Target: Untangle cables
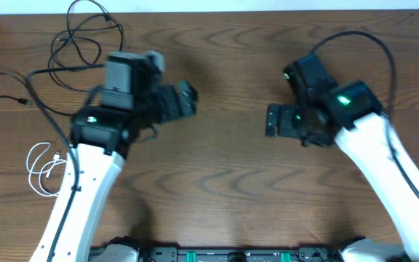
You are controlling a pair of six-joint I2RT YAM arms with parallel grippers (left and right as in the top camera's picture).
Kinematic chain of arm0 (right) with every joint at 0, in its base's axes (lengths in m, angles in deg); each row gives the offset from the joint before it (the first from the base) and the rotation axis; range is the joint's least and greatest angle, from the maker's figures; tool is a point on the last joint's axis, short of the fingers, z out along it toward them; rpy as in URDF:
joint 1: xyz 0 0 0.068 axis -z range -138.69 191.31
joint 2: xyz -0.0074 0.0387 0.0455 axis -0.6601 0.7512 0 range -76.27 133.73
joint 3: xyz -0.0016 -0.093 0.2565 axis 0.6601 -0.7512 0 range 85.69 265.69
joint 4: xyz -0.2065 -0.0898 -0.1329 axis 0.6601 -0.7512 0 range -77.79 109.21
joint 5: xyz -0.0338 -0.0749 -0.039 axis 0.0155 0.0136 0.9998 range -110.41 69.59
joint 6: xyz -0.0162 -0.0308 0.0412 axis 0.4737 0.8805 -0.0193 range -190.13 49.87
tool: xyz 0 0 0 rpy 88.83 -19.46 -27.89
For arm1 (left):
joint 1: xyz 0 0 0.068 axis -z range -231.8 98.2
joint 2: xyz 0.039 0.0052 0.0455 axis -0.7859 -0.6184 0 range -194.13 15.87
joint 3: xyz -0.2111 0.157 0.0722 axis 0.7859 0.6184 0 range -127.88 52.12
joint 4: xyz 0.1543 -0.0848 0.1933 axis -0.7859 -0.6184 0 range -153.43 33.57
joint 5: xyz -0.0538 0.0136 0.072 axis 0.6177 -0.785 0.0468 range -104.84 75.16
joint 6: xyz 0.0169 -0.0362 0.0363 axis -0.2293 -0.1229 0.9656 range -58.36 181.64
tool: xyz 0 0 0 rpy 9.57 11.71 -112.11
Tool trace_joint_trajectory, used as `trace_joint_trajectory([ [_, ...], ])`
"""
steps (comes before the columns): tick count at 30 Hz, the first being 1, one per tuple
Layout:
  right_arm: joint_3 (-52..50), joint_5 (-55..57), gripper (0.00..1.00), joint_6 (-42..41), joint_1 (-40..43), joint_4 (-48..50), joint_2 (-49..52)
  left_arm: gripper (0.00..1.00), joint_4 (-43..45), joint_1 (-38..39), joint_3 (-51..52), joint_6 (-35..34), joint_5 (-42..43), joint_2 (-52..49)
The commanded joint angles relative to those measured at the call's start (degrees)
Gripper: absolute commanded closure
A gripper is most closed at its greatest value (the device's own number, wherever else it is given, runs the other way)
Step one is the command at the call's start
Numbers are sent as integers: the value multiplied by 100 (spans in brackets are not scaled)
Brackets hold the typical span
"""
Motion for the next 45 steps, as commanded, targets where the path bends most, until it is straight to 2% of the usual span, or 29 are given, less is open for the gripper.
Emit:
trace_joint_trajectory([
  [1,11,42,1,212,4,-173,-984,1,-293,632,-68,-4,-221,22],
  [7,11,133,1,219,0,-682,-2037,1,-590,916,-68,22,-221,20],
  [12,-7,496,4,212,-197,-1110,-2817,1,-887,916,-68,382,-511,20],
  [15,-81,566,4,212,-326,-1263,-3300,2,-999,916,-68,382,-791,20],
  [21,-529,863,1,208,-348,-1281,-4076,1,-1012,916,-68,380,-817,20],
  [45,-579,817,1,210,-339,-1403,-4151,2,-1012,916,-68,380,-817,20],
])
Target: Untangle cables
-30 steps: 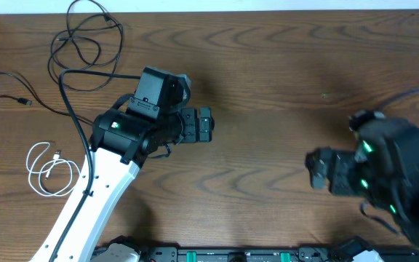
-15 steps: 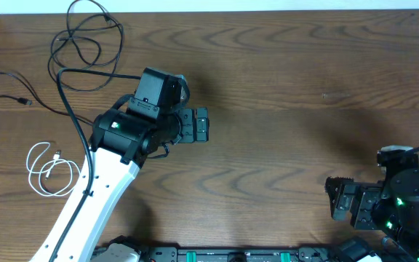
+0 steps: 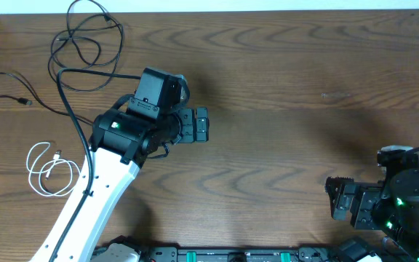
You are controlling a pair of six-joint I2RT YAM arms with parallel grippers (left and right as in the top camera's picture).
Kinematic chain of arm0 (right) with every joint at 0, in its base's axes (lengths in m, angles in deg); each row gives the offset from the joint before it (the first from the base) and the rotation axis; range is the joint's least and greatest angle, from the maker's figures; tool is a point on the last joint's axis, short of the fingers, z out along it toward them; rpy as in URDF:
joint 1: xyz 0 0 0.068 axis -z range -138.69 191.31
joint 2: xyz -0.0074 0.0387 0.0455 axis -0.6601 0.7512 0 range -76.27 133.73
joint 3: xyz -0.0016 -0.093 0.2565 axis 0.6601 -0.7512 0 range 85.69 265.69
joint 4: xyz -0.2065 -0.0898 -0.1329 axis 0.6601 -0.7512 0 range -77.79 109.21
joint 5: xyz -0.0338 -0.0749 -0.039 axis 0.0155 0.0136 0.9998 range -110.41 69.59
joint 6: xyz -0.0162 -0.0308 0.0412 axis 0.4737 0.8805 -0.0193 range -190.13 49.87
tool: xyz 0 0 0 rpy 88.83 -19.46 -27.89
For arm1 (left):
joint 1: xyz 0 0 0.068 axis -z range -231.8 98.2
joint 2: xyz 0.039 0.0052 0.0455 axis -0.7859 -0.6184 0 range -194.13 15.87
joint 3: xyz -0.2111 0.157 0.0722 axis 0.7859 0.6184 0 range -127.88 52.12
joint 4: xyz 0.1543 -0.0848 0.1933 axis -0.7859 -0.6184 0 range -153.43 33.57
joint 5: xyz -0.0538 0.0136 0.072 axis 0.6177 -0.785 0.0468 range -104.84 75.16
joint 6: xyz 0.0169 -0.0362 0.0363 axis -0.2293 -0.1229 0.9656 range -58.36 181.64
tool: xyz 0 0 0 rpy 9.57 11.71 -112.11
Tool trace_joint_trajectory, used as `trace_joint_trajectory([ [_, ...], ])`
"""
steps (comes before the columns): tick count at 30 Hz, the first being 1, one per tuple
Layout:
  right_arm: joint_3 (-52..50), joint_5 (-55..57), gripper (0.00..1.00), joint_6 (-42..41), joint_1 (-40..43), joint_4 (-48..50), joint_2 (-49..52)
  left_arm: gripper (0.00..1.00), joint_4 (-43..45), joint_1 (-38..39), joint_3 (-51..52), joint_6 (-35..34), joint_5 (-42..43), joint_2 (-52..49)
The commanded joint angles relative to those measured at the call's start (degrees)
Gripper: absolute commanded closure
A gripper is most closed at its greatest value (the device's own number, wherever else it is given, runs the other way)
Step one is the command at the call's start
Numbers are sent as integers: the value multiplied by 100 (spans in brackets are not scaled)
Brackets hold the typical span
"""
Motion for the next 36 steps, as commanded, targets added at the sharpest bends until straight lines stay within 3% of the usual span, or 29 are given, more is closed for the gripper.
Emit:
trace_joint_trajectory([
  [1,-26,68,1,74,9,-9,2,2,-28,2,-68,118,-79,20],
  [12,-319,103,1,278,1580,111,-341,2,-31,2,-68,118,-79,20],
  [19,-1858,-1067,1,1937,2763,1709,-1692,2,-28,2,-68,118,-79,20],
  [29,-4039,-1982,1,2741,3150,3713,-3010,2,-28,2,-68,118,-79,20],
  [36,-5292,-2090,1,2776,3150,5106,-3698,2,-28,2,-68,118,-79,20],
])
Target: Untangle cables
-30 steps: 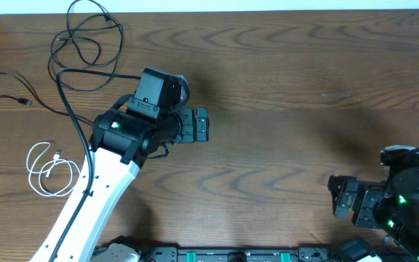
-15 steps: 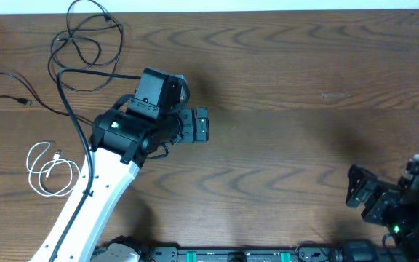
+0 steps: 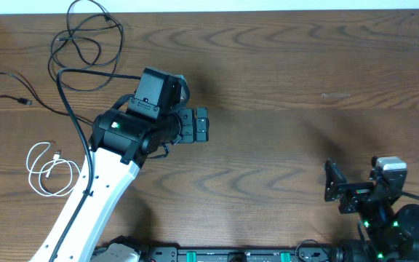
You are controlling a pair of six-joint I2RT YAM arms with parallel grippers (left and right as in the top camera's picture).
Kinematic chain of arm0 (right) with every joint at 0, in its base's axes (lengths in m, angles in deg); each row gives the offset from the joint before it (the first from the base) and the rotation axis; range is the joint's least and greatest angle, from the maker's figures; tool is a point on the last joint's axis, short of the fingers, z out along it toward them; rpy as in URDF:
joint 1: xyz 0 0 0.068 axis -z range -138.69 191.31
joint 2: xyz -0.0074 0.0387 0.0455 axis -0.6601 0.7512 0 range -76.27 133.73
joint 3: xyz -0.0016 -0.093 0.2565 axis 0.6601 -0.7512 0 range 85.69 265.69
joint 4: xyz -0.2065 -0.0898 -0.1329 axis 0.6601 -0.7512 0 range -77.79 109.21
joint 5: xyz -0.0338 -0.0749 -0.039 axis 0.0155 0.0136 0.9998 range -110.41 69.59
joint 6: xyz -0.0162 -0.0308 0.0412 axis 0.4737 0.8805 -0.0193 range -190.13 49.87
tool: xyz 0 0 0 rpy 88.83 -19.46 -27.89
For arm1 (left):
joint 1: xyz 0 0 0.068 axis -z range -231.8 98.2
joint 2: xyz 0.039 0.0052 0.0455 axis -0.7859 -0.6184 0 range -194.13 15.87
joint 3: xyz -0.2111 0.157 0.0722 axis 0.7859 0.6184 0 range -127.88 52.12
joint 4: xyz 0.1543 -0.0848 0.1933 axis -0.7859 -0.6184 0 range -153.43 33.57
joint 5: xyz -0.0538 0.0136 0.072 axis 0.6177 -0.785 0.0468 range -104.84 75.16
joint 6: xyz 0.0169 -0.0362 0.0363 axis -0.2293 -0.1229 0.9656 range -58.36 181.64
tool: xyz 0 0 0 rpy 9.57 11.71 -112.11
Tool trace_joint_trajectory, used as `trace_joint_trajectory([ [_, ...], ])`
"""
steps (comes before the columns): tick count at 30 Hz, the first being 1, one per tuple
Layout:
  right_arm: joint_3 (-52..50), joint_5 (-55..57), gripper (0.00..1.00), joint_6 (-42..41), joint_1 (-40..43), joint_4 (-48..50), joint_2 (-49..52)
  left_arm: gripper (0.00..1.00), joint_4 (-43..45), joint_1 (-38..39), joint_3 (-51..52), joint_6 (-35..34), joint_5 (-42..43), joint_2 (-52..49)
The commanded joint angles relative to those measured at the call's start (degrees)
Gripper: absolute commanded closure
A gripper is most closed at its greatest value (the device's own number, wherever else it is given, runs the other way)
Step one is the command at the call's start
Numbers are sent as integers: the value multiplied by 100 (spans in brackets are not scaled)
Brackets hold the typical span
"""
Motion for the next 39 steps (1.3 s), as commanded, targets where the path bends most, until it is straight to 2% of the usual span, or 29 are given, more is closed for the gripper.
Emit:
trace_joint_trajectory([
  [1,-542,-214,1,195,24,577,-297,2,-17,2,-68,118,-76,20],
  [8,-1528,-271,1,192,15,1989,-686,2,-17,2,-68,118,-76,20],
  [22,-2944,-153,1,-4,-42,3974,-887,2,-17,2,-68,118,-76,20],
  [30,-2935,138,1,4,-48,3565,-887,2,-17,2,-68,118,-76,20],
  [39,-2935,203,1,544,-243,3539,-887,2,-17,2,-68,118,-76,20],
])
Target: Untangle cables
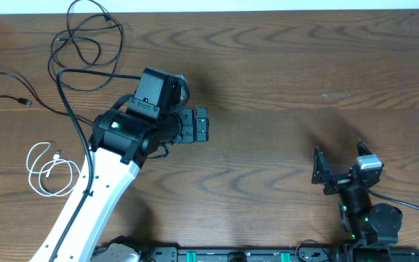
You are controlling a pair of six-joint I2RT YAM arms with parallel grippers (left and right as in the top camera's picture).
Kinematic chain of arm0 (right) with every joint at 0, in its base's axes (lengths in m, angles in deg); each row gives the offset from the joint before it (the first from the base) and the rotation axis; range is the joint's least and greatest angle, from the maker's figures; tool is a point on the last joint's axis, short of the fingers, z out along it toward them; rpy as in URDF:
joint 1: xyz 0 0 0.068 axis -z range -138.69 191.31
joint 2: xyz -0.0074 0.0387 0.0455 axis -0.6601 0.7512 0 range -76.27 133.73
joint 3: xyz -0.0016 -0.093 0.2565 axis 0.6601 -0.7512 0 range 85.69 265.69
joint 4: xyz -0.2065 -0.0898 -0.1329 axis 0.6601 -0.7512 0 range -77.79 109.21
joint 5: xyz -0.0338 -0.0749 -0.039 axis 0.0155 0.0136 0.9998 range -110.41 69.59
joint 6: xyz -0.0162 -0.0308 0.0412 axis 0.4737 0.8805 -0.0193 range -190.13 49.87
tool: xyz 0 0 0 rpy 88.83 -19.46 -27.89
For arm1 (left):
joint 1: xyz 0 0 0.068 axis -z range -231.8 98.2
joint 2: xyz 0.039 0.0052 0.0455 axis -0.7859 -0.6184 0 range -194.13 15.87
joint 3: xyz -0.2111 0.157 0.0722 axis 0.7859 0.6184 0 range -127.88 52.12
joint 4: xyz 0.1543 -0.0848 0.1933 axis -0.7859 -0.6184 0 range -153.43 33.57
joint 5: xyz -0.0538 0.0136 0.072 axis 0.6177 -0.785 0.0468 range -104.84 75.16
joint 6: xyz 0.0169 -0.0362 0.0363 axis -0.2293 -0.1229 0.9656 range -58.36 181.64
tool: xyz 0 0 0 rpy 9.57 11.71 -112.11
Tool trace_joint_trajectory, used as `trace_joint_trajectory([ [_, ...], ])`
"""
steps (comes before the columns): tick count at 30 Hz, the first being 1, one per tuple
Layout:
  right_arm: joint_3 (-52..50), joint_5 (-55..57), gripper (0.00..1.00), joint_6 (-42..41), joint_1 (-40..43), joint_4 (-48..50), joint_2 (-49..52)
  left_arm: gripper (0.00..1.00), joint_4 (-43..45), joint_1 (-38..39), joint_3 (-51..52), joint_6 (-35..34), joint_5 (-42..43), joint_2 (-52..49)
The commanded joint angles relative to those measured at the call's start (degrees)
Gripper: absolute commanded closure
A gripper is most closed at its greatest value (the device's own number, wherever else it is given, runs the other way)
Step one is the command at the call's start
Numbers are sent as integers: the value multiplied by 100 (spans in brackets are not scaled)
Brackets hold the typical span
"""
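Observation:
A long black cable (86,33) lies in loose loops at the far left corner. A second black cable (6,102) runs along the left edge. A white cable (49,169) sits coiled at the left, apart from the black ones. My left gripper (201,125) hovers left of the table's middle, pointing right. It is open and holds nothing. My right gripper (323,169) is drawn back low at the front right, its arm folded. It looks open and empty. Neither gripper touches a cable.
The left arm's own black lead (71,109) trails from the wrist back toward the looped cable. The wooden table (282,80) ends at a pale wall along the far edge. The robot base rail (231,255) lines the front edge.
The right arm has folded a little further, and its gripper now sits slightly left and higher in the overhead view. The left arm and all cables are unchanged.
Both grippers first hovered near the table's middle, facing each other. The right arm had then withdrawn to the front right corner and the left gripper sat slightly lower and right. Since then the left arm has stayed still while the right arm folded closer to its base.

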Motion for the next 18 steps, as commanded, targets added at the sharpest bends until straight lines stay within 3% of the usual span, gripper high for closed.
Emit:
trace_joint_trajectory([
  [1,-9,164,1,264,-122,-68,-39,2,-20,2,-68,118,-76,20],
  [18,-9,221,1,260,-125,-68,-39,2,-22,2,-68,118,-76,20],
])
